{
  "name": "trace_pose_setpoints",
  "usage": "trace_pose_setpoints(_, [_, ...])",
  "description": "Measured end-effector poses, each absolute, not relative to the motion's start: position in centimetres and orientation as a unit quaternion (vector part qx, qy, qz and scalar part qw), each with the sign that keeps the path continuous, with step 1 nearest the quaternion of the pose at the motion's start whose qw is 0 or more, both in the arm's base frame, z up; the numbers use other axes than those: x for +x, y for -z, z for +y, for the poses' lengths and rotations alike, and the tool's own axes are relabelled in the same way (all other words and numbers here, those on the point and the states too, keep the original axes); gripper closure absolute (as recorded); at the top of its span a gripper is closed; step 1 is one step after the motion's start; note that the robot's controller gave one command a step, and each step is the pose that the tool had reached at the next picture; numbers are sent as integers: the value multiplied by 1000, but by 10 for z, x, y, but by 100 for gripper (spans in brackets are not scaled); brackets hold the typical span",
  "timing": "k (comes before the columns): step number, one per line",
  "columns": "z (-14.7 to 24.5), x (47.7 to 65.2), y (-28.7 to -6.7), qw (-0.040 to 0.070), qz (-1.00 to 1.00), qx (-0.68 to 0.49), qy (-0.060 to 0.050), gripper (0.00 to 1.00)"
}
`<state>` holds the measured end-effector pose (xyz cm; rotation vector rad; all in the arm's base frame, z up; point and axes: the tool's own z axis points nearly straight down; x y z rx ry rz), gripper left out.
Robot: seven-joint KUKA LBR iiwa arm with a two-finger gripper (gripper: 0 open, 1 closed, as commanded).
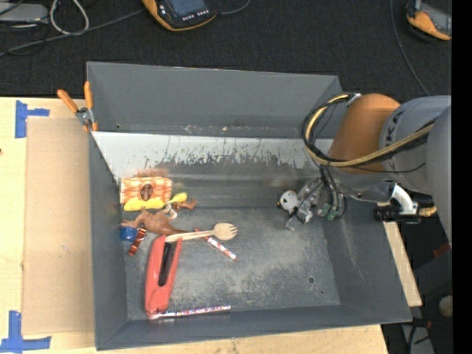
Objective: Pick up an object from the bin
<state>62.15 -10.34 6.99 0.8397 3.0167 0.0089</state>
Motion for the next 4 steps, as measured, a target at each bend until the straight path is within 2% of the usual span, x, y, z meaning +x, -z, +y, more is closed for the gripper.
trace_pose_setpoints(1, [-103, 621, -70, 5, 964, 268, -3, 100])
trace_pose_setpoints(3, [-103, 621, -86, 5, 964, 267, -2, 100])
trace_pose_setpoints(4, [-103, 619, -133, 2, 964, 267, -2, 100])
